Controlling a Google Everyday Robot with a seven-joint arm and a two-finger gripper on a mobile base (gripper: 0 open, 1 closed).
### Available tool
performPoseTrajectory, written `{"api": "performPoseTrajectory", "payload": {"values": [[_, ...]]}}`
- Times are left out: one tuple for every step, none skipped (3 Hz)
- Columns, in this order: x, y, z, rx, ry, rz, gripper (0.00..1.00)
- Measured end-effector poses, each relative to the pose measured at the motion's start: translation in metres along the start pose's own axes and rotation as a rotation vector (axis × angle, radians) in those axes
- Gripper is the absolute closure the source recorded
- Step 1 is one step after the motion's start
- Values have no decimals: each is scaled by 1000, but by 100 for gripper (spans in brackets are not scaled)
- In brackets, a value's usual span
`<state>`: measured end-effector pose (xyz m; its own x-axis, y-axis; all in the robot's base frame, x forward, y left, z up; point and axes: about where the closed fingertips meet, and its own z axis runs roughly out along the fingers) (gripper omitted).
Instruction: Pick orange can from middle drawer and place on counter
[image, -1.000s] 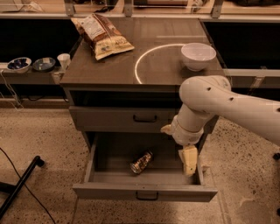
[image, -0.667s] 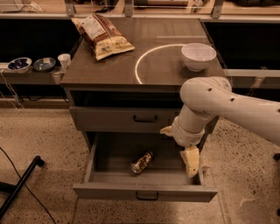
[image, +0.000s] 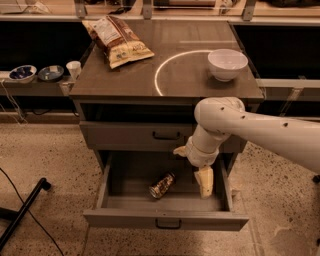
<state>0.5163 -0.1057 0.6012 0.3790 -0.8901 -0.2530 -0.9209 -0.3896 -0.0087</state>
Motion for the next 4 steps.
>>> {"api": "performPoseTrajectory", "payload": {"values": [[1, -10, 22, 44, 43, -25, 0], [6, -14, 40, 156, 135, -81, 0], [13, -20, 50, 203, 176, -135, 0], [14, -19, 54, 203, 154, -135, 0]]}}
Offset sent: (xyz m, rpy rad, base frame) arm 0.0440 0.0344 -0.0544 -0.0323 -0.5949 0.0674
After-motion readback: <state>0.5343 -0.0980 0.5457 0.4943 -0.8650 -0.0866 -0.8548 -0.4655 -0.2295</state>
